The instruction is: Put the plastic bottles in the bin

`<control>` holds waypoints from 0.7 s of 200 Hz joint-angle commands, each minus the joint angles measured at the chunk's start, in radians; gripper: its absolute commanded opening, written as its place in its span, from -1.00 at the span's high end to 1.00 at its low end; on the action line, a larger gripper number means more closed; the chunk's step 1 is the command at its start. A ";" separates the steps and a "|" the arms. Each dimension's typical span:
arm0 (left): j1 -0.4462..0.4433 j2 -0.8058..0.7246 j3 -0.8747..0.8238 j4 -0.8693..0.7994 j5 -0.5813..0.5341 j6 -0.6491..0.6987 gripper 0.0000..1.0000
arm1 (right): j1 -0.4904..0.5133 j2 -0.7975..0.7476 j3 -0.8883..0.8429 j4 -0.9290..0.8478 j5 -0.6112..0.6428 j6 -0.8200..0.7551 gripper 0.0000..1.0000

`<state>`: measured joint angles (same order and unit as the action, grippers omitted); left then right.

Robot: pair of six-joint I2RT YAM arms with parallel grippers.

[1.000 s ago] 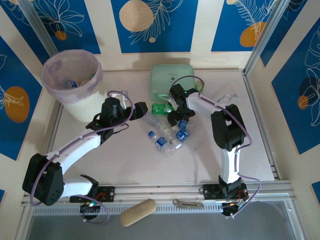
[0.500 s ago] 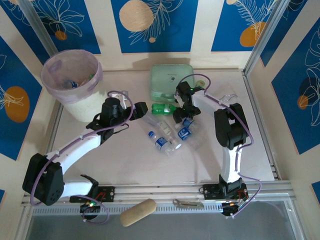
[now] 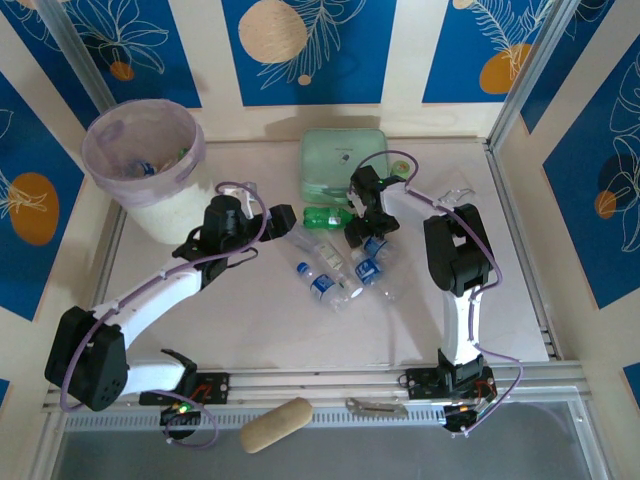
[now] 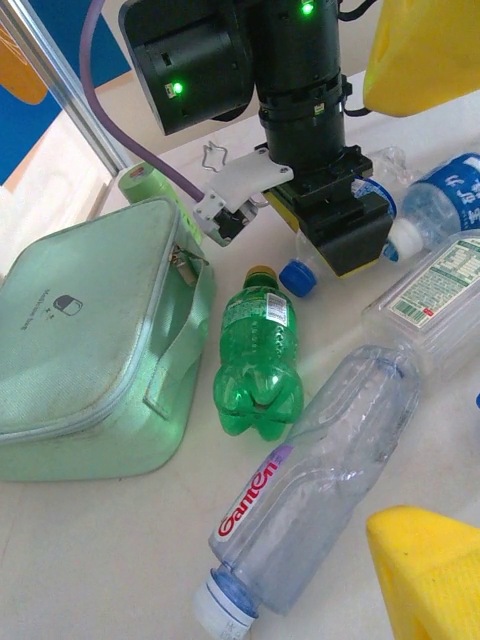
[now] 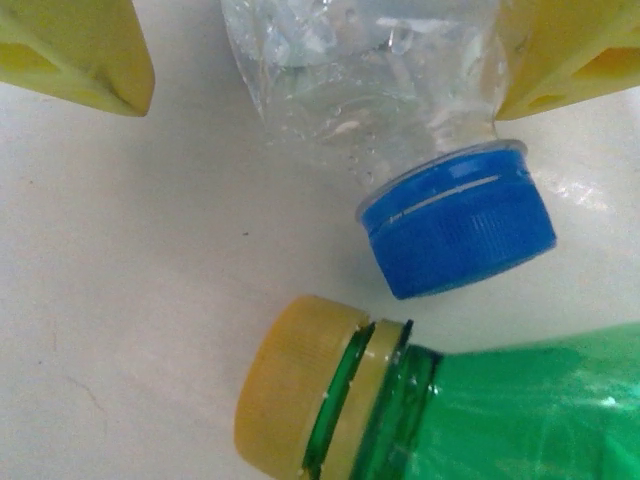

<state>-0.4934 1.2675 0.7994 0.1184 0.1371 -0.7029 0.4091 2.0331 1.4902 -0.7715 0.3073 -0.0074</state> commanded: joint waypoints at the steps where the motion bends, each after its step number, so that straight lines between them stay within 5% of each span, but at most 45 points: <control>1: -0.012 0.011 0.037 0.000 -0.008 -0.016 -0.99 | -0.004 0.016 -0.018 0.012 0.009 0.012 -0.65; 104: -0.033 0.051 0.089 -0.062 0.003 0.024 -0.99 | -0.059 -0.077 -0.085 0.070 -0.032 0.060 -0.10; 140: -0.040 0.069 0.089 -0.038 0.035 0.027 -0.99 | -0.088 -0.169 -0.112 0.080 -0.047 0.092 -0.06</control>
<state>-0.5198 1.3212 0.8597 0.0818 0.1390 -0.6983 0.3374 1.9610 1.3926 -0.7021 0.2974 0.0490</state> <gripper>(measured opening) 0.994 0.548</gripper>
